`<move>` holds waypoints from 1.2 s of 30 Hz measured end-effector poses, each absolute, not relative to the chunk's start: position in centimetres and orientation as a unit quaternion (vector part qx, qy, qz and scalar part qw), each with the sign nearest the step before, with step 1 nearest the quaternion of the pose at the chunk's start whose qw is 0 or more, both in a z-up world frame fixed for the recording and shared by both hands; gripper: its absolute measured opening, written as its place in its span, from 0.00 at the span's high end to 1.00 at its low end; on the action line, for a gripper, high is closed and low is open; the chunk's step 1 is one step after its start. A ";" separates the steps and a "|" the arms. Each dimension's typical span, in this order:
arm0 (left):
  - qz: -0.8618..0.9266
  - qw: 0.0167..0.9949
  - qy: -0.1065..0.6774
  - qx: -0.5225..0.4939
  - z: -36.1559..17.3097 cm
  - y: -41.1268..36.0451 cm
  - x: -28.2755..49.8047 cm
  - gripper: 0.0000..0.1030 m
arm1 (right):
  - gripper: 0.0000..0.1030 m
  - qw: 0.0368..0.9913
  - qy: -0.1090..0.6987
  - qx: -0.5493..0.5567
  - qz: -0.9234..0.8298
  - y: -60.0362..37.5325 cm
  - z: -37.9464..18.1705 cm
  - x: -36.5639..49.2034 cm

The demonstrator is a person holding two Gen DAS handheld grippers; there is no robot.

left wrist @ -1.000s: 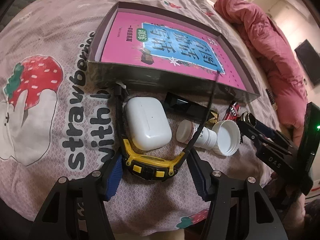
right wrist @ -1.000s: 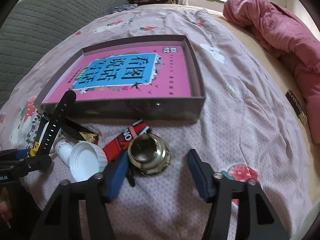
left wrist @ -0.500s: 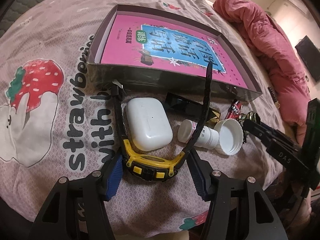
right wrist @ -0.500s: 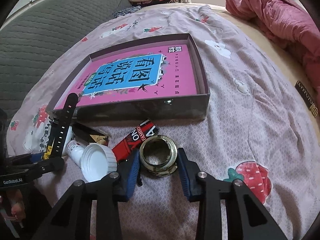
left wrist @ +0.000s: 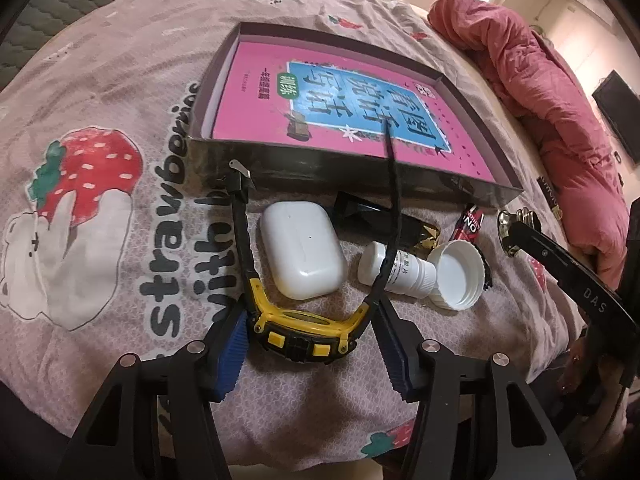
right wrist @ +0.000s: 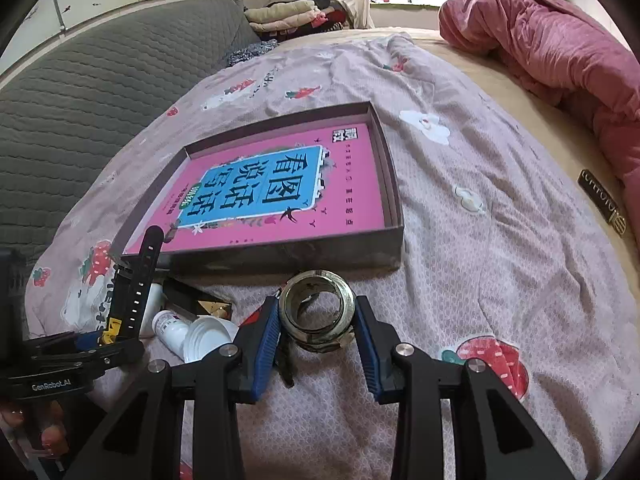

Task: Organize rigid objects
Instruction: 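Lift the watch with the left gripper while the right gripper carries the brass ring toward the tray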

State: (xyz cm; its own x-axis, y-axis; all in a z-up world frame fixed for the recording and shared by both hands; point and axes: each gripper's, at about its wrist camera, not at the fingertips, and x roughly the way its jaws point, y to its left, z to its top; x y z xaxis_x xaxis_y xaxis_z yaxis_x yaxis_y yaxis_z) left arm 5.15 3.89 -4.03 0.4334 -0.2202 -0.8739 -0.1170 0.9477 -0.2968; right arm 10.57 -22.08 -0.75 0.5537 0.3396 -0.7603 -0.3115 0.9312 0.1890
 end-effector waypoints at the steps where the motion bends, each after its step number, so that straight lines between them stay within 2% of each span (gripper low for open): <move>1: -0.031 0.832 0.529 -0.160 -3.9 4.0 5.0 0.42 | 0.64 0.884 0.429 0.017 0.187 -22.1 -0.5 10.4; 6: -0.032 0.838 0.517 -0.170 -2.9 4.7 4.3 0.42 | 0.64 0.892 0.409 0.019 0.194 -22.0 0.4 10.0; 19: -0.038 0.881 0.457 -0.118 1.8 2.8 4.2 0.42 | 0.64 0.908 0.364 0.021 0.206 -21.8 2.5 9.4; 36: -0.011 0.887 0.443 -0.128 3.1 3.2 7.5 0.42 | 0.64 0.912 0.347 0.023 0.217 -21.5 3.2 9.9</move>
